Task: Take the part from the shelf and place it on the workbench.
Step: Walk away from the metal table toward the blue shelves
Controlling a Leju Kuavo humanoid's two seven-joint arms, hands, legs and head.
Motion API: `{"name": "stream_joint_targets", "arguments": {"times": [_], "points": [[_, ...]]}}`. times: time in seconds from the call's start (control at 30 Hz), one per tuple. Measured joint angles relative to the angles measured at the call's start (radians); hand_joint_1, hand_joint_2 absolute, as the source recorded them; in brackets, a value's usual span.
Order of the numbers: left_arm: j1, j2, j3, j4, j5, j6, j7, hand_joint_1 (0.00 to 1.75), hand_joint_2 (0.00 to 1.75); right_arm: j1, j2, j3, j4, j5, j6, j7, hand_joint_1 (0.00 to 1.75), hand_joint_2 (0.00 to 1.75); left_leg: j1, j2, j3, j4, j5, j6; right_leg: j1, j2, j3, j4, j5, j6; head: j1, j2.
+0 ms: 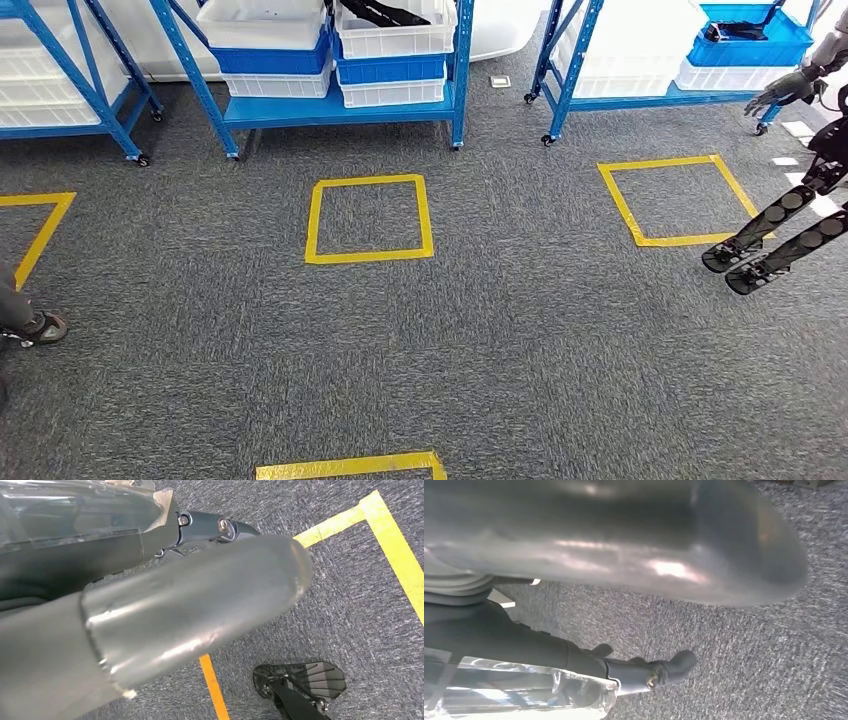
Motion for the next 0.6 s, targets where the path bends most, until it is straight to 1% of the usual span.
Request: {"name": "stream_joint_targets", "arguments": {"times": [0.03, 0.07, 0.1, 0.13, 0.17, 0.2, 0.23, 0.27, 0.3, 0.33, 0.37, 0.4, 0.43, 0.47, 0.5, 0.53, 0.57, 0.6], "points": [[0.000, 0.000, 0.000, 0.000, 0.000, 0.000, 0.000, 0.00, 0.00, 0.000, 0.000, 0.000, 0.000, 0.001, 0.000, 0.000, 0.00, 0.00, 0.002, -0.001, -0.001, 0.002, -0.002, -0.004, -0.001, -0.001, 0.002, -0.001, 0.002, -0.010, 0.000, 0.000], [0.000, 0.001, 0.000, 0.000, 0.000, 0.000, 0.000, 0.00, 0.00, -0.001, 0.001, 0.001, 0.000, 0.002, 0.000, -0.001, 0.00, 0.00, 0.005, 0.000, -0.002, 0.006, -0.005, -0.008, -0.003, -0.002, 0.005, -0.001, 0.003, -0.016, 0.000, 0.000], [0.001, 0.002, 0.000, 0.000, -0.001, 0.000, 0.000, 0.00, 0.00, -0.002, 0.001, 0.001, 0.001, 0.002, 0.000, -0.001, 0.00, 0.00, 0.007, 0.004, -0.008, 0.022, -0.017, -0.013, -0.006, -0.004, 0.007, -0.002, 0.005, -0.023, -0.001, 0.000], [0.001, 0.002, 0.000, 0.000, -0.001, 0.000, 0.000, 0.00, 0.00, -0.002, 0.002, 0.002, 0.001, 0.004, 0.000, -0.001, 0.00, 0.00, 0.010, 0.008, -0.023, 0.056, -0.039, -0.019, -0.008, -0.006, 0.010, -0.003, 0.006, -0.030, -0.002, 0.000], [0.000, 0.003, 0.000, 0.000, -0.001, 0.000, 0.000, 0.00, 0.00, -0.002, 0.003, 0.002, 0.001, 0.004, 0.001, -0.002, 0.00, 0.00, 0.012, 0.013, -0.048, 0.110, -0.070, -0.025, -0.007, -0.008, 0.010, -0.003, 0.006, -0.034, -0.004, 0.000], [0.000, 0.003, 0.000, 0.000, -0.001, 0.000, 0.000, 0.00, 0.00, -0.001, 0.002, 0.003, 0.001, 0.005, 0.001, -0.002, 0.00, 0.00, 0.014, 0.017, -0.082, 0.179, -0.105, -0.031, -0.007, -0.010, 0.010, -0.003, 0.006, -0.038, -0.006, 0.000], [0.000, 0.003, 0.000, 0.000, -0.001, -0.001, 0.000, 0.00, 0.00, -0.001, 0.002, 0.003, 0.001, 0.005, 0.002, -0.002, 0.00, 0.00, 0.016, 0.019, -0.116, 0.245, -0.131, -0.035, -0.006, -0.013, 0.010, -0.003, 0.005, -0.040, -0.006, 0.000], [0.001, 0.003, 0.000, 0.000, -0.001, -0.001, 0.000, 0.00, 0.00, -0.001, 0.002, 0.004, 0.001, 0.005, 0.002, -0.002, 0.00, 0.00, 0.018, 0.021, -0.141, 0.287, -0.139, -0.037, -0.005, -0.016, 0.010, -0.003, 0.004, -0.041, -0.006, 0.000], [0.001, 0.003, 0.000, 0.000, -0.001, -0.001, 0.000, 0.00, 0.00, 0.000, 0.002, 0.004, 0.002, 0.004, 0.003, -0.002, 0.00, 0.00, 0.020, 0.022, -0.149, 0.294, -0.128, -0.037, -0.005, -0.019, 0.012, -0.003, 0.002, -0.042, -0.005, 0.000], [0.001, 0.003, 0.000, 0.000, -0.001, -0.001, 0.000, 0.00, 0.00, 0.000, 0.002, 0.005, 0.002, 0.004, 0.003, -0.002, 0.00, 0.00, 0.021, 0.024, -0.137, 0.261, -0.099, -0.036, -0.004, -0.021, 0.014, -0.003, 0.001, -0.043, -0.005, 0.000], [0.001, 0.003, 0.000, 0.000, -0.001, -0.001, 0.000, 0.00, 0.00, -0.001, 0.002, 0.006, 0.002, 0.004, 0.003, -0.002, 0.00, 0.00, 0.021, 0.031, -0.107, 0.193, -0.058, -0.033, -0.004, -0.024, 0.017, -0.003, -0.001, -0.042, -0.006, 0.000], [0.000, 0.003, 0.000, 0.000, -0.001, -0.001, 0.000, 0.00, 0.00, -0.001, 0.002, 0.007, 0.002, 0.004, 0.003, -0.002, 0.00, 0.00, 0.019, 0.043, -0.074, 0.121, -0.026, -0.028, -0.002, -0.026, 0.020, -0.003, -0.003, -0.040, -0.006, 0.000], [-0.002, 0.004, 0.000, 0.000, -0.001, -0.001, 0.000, 0.00, 0.00, -0.002, 0.002, 0.008, 0.002, 0.004, 0.003, -0.002, 0.00, 0.00, 0.016, 0.051, -0.047, 0.061, -0.003, -0.023, 0.001, -0.028, 0.022, -0.002, -0.006, -0.037, -0.005, 0.000], [-0.003, 0.004, 0.000, 0.000, -0.001, -0.001, 0.000, 0.00, 0.00, -0.002, 0.002, 0.008, 0.002, 0.004, 0.003, -0.002, 0.00, 0.00, 0.013, 0.058, -0.030, 0.024, 0.008, -0.018, 0.004, -0.031, 0.023, -0.003, -0.008, -0.033, -0.005, 0.000], [-0.005, 0.004, 0.000, 0.000, -0.001, -0.001, 0.000, 0.00, 0.00, -0.002, 0.002, 0.008, 0.003, 0.004, 0.003, -0.002, 0.00, 0.00, 0.009, 0.058, -0.027, 0.014, 0.007, -0.015, 0.007, -0.034, 0.023, -0.004, -0.010, -0.028, -0.004, 0.000], [-0.005, 0.004, 0.000, 0.000, -0.001, -0.001, 0.000, 0.00, 0.00, -0.002, 0.002, 0.008, 0.003, 0.004, 0.003, -0.002, 0.00, 0.00, 0.007, 0.050, -0.029, 0.013, 0.008, -0.010, 0.008, -0.038, 0.024, -0.006, -0.011, -0.023, -0.005, 0.000], [-0.005, 0.004, 0.000, 0.000, -0.001, -0.001, 0.000, 0.00, 0.00, -0.002, 0.002, 0.009, 0.003, 0.004, 0.003, -0.002, 0.00, 0.00, 0.008, 0.045, -0.026, 0.008, 0.011, -0.003, 0.009, -0.041, 0.024, -0.006, -0.012, -0.017, -0.005, 0.000], [-0.005, 0.004, 0.000, 0.000, -0.001, -0.001, 0.000, 0.00, 0.00, -0.003, 0.002, 0.009, 0.003, 0.004, 0.003, -0.002, 0.00, 0.00, 0.008, 0.040, -0.022, 0.001, 0.014, 0.004, 0.009, -0.038, 0.022, 0.001, -0.018, -0.013, -0.004, 0.000]]}}
